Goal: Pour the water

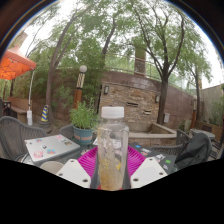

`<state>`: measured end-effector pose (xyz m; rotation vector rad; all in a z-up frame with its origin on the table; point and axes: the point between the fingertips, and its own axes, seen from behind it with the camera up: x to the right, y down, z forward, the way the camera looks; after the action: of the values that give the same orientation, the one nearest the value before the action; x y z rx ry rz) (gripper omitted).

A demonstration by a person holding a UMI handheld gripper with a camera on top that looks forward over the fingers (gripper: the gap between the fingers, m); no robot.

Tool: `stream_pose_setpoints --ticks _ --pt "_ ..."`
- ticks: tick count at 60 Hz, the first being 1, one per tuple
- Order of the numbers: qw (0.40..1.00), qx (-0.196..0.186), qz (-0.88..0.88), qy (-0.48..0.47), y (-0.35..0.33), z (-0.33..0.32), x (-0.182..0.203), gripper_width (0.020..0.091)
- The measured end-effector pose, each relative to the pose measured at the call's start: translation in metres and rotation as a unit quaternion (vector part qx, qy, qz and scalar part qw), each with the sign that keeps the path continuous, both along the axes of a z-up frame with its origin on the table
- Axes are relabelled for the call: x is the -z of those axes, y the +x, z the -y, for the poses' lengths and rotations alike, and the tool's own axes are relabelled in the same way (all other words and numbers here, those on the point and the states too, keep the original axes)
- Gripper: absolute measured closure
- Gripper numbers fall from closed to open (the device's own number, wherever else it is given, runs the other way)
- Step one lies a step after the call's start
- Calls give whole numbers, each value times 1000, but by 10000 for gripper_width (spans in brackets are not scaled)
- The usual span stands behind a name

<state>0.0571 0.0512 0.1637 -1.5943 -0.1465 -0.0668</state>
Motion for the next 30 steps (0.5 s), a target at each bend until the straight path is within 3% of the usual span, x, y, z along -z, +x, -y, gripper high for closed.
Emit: stream_pose_setpoints --ticks 7,23,30 --pt "994 -9 -107 -35 -5 -29 36 709" --pt "994 -14 -90 -62 5 -54 81 708" --pt "997 -27 -47 -49 0 -50 80 710"
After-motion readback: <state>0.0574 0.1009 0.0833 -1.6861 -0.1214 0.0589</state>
